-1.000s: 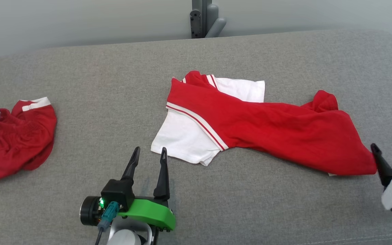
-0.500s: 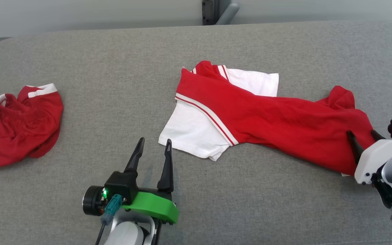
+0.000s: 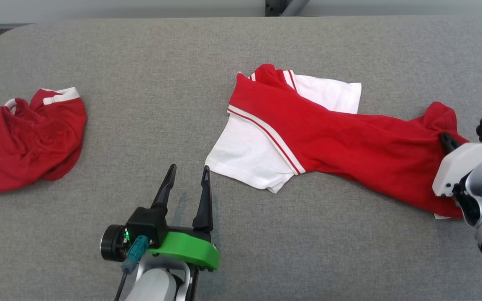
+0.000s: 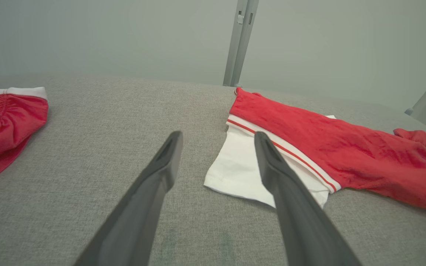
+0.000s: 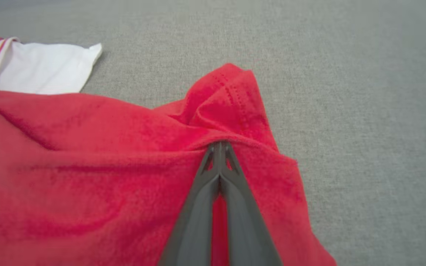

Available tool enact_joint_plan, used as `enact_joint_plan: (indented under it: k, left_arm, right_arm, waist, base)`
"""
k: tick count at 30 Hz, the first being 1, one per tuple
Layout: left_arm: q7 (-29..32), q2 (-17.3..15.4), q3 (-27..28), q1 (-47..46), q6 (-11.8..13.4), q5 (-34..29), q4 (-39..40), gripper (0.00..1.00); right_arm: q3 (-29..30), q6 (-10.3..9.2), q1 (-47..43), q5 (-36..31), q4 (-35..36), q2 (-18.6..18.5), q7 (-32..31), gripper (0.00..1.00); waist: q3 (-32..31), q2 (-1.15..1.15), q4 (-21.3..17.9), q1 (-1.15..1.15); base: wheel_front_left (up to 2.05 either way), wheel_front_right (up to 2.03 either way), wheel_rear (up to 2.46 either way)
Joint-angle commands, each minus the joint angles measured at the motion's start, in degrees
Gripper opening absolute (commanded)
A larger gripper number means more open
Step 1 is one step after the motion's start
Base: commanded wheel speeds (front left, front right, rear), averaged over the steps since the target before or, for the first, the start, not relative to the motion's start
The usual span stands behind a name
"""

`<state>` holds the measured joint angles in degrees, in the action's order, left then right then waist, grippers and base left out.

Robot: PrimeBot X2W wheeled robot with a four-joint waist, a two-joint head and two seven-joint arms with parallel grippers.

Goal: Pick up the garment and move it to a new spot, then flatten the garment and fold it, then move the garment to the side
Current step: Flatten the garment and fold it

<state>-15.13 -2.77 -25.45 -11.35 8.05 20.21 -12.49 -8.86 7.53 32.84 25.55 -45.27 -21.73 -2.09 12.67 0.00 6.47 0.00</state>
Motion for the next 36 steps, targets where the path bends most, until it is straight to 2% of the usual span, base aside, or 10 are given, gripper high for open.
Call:
enact_joint_plan:
  k: [1, 8, 12, 13, 14, 20, 27, 32, 36]
  left_arm:
    - [0.0, -0.2, 0.1, -0.7, 0.1, 0.1, 0.2, 1.00]
    - [0.0, -0.2, -0.7, -1.6, 0.4, 0.7, 0.8, 1.00]
    - [0.0, -0.2, -1.0, -2.0, 0.7, 1.1, 0.8, 1.00]
    - [0.0, -0.2, -0.9, -1.9, 0.8, 1.2, 0.9, 1.00]
    - [0.0, -0.2, -0.8, -1.8, 1.0, 1.3, 1.1, 1.00]
    - [0.0, -0.2, 0.0, -0.4, 1.3, 1.1, 1.2, 1.00]
    - [0.0, -0.2, 0.5, -0.1, 1.4, 0.5, 1.7, 1.00]
    - [0.0, -0.2, 0.0, -0.8, 0.9, 0.6, 1.3, 1.00]
    - [0.0, -0.2, -0.7, -1.6, 0.6, 0.9, 1.3, 1.00]
  right_arm:
    - [-0.3, -0.08, 1.1, 0.2, 0.6, -0.4, 0.8, 0.00]
    - [-2.2, -0.08, 7.8, 0.5, 2.8, -3.9, 5.4, 0.00]
    - [-2.0, -0.08, 9.7, 2.4, 0.9, -4.8, 1.0, 0.00]
    - [-2.4, -0.08, 9.5, 3.2, 0.6, -4.9, -1.4, 0.18]
    - [-2.6, -0.08, 9.3, 4.0, 1.1, -5.3, -2.9, 1.00]
    - [-4.2, -0.08, 3.2, 8.7, 7.6, -7.7, -9.5, 1.00]
    - [-3.9, -0.08, -5.4, 10.9, 17.5, -9.9, -18.5, 1.00]
    - [-2.5, -0.08, -8.0, 11.1, 21.2, -8.5, -25.9, 1.00]
    - [-1.8, -0.06, -6.2, 9.2, 19.3, -6.8, -27.8, 1.00]
  waist:
    - [0.2, 0.00, 0.0, 0.00]
    - [1.9, 0.00, 1.0, 0.00]
    - [2.6, 0.00, 2.4, 0.00]
    - [2.6, 0.00, 2.8, 0.00]
    - [2.6, 0.00, 3.1, 0.00]
    - [2.2, 0.00, 3.3, 0.00]
    - [1.5, 0.00, 1.7, 0.00]
    - [1.6, 0.00, 0.9, 0.00]
    - [2.2, 0.00, 1.3, 0.00]
  base:
    - [0.00, 0.00, 0.00]
    - [0.00, 0.00, 0.00]
    - [0.00, 0.00, 0.00]
    - [0.00, 0.00, 0.00]
    - [0.00, 0.00, 0.00]
    - [0.00, 0.00, 0.00]
    - [0.00, 0.00, 0.00]
    - [0.00, 0.00, 0.00]
    - [0.00, 0.00, 0.00]
